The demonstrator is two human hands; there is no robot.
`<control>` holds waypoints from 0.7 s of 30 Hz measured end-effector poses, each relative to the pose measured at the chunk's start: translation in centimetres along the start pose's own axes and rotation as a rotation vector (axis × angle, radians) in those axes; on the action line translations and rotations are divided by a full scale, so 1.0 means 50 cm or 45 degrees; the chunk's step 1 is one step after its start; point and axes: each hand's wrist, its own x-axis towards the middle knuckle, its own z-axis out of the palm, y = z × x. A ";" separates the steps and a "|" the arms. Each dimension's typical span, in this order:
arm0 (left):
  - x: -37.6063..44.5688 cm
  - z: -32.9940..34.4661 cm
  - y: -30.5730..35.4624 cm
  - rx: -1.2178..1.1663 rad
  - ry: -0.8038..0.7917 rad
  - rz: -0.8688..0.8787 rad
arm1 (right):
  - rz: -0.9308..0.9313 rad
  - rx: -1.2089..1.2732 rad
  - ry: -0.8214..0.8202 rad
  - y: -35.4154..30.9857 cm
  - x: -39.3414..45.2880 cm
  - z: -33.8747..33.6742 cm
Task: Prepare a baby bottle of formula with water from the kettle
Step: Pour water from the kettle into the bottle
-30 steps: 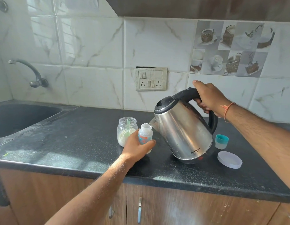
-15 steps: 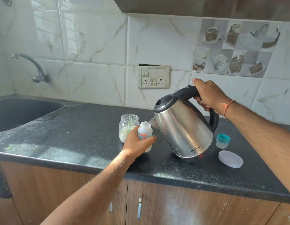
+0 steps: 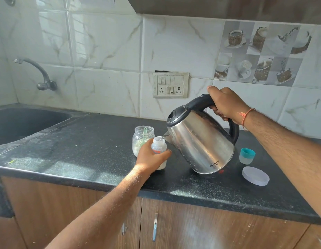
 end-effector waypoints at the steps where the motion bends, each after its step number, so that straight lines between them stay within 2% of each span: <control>1: 0.000 0.000 0.000 0.000 0.001 0.000 | -0.003 -0.002 0.000 0.000 0.000 0.001; 21: 0.000 -0.001 0.001 0.026 0.018 -0.012 | -0.010 -0.023 0.009 -0.003 0.003 0.005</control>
